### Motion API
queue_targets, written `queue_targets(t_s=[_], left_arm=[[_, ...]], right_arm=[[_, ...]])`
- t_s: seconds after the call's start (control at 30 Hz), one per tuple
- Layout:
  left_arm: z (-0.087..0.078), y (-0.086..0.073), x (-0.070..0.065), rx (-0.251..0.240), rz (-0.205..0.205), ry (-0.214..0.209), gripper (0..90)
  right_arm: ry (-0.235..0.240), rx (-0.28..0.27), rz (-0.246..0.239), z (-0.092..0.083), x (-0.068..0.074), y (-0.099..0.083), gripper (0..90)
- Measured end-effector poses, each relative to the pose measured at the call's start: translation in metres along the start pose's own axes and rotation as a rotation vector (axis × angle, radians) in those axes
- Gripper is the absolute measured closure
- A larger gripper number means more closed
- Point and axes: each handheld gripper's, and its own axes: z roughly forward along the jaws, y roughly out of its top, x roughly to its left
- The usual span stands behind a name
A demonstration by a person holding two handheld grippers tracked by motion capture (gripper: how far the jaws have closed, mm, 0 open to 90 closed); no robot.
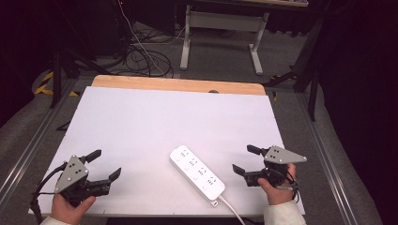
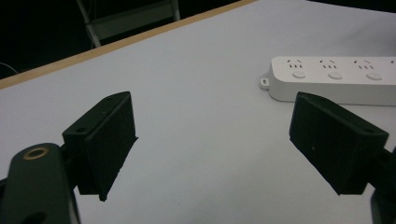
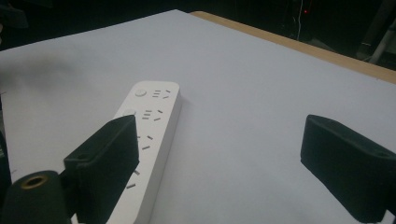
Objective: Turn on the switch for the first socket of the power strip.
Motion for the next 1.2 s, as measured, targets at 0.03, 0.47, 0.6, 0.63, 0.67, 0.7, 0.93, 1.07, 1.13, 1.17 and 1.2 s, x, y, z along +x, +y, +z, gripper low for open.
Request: queue_targets(t_s=[0.03, 0.47, 0.6, 0.63, 0.67, 0.7, 0.93, 1.07, 1.13, 1.17, 1.2], left_arm=[[0.0, 0.0, 0.0, 0.0, -0.001, -0.001, 15.3], [0.001, 0.0, 0.0, 0.005, 0.003, -0.004, 15.3], [0.001, 0.0, 0.0, 0.006, 0.0, -0.003, 15.2], [0.001, 0.0, 0.0, 0.007, -0.001, -0.002, 15.2], [0.001, 0.0, 0.0, 0.009, 0.001, -0.002, 15.2], [0.001, 0.0, 0.001, 0.01, 0.003, -0.003, 15.2], [0.003, -0.001, 0.0, 0.02, -0.002, -0.009, 15.1], [0.004, -0.001, 0.001, 0.028, -0.001, -0.011, 15.0], [0.004, -0.001, 0.001, 0.031, 0.0, -0.014, 14.9], [0.004, -0.001, 0.001, 0.03, -0.003, -0.014, 14.9], [0.004, -0.001, 0.001, 0.03, -0.002, -0.013, 14.8]], right_arm=[[0.001, -0.011, -0.002, 0.0, -0.001, -0.003, 9.4], [-0.058, 0.04, 0.013, 0.001, -0.017, -0.033, 8.5], [-0.075, 0.07, 0.018, 0.001, -0.019, -0.041, 8.5], [-0.079, 0.075, 0.015, 0.001, -0.019, -0.042, 8.5], [-0.081, 0.079, 0.019, 0.001, -0.019, -0.043, 8.5], [-0.085, 0.082, 0.02, 0.001, -0.018, -0.044, 8.5], [-0.098, 0.145, 0.025, 0.005, -0.016, -0.052, 8.4], [-0.089, 0.17, 0.042, 0.006, -0.016, -0.056, 8.9], [-0.087, 0.167, 0.047, 0.007, -0.018, -0.055, 8.8], [-0.088, 0.16, 0.048, 0.007, -0.019, -0.055, 9.3], [-0.088, 0.151, 0.048, 0.007, -0.02, -0.055, 9.4]])
